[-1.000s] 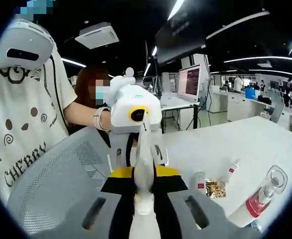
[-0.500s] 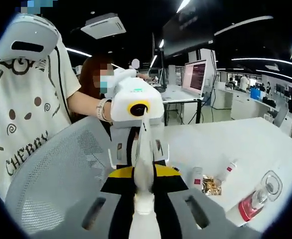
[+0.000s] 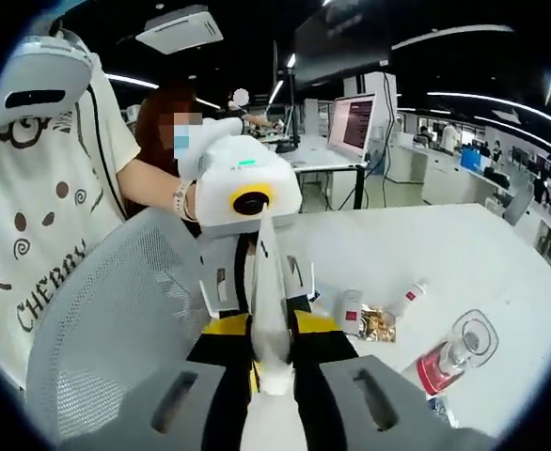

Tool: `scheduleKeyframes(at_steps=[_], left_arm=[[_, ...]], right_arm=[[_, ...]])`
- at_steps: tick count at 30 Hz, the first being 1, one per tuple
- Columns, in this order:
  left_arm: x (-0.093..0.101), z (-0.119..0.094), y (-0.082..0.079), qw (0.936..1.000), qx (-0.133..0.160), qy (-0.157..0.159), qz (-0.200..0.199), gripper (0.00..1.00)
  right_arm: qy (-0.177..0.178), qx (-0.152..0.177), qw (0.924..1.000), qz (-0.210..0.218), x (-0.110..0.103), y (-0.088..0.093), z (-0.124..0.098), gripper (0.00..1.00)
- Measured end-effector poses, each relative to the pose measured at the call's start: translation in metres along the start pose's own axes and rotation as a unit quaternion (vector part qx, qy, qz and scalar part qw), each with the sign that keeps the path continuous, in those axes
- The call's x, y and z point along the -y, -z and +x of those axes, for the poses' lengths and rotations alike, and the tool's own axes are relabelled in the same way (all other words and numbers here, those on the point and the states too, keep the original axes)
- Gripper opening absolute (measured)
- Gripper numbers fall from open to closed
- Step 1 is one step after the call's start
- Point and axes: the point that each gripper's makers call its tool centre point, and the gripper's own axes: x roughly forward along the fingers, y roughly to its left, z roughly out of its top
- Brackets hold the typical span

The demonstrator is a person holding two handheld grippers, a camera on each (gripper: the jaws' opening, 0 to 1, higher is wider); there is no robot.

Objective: Arrange the skincare products in the storage area until every visible bottle or jar stands upright without overlapping.

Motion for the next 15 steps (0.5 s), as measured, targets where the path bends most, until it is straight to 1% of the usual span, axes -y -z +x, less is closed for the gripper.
scheduleKeyframes(at_steps=[1, 3, 5, 6, 7, 12, 14, 15], left_arm=[[0.0, 0.001, -0.001, 1.0, 0.001, -0.001, 0.0, 0.2], [-0.001, 0.002, -0.003, 1.0, 0.004, -0.003, 0.0, 0.2], [0.0, 0.002, -0.007, 1.0, 0.008, -0.005, 0.0, 0.2], [-0.001, 0.003, -0.008, 0.9999, 0.008, -0.008, 0.001, 0.2], [0.0, 0.003, -0.009, 0.9999, 0.008, -0.009, 0.002, 0.2], [-0.003, 0.006, -0.013, 0.9998, 0.009, -0.017, 0.008, 0.2], [-0.005, 0.005, -0.012, 0.9998, 0.006, -0.018, 0.01, 0.2], [-0.004, 0.006, -0.012, 0.9997, 0.003, -0.021, 0.014, 0.2]], right_arm=[[0.001, -0.01, 0.9999, -0.011, 0.001, 0.0, -0.001, 0.16], [0.002, -0.027, 0.9996, -0.011, 0.003, -0.001, -0.003, 0.16], [0.002, -0.053, 0.9985, -0.015, 0.008, 0.002, -0.006, 0.16], [0.002, -0.073, 0.9972, -0.019, 0.01, 0.003, -0.007, 0.16], [0.002, -0.084, 0.996, -0.03, 0.011, 0.003, -0.008, 0.16], [-0.01, -0.131, 0.9906, -0.039, 0.009, 0.002, -0.009, 0.16], [-0.021, -0.152, 0.9873, -0.04, 0.007, 0.003, -0.011, 0.16], [-0.026, -0.163, 0.9851, -0.047, 0.007, 0.001, -0.013, 0.15]])
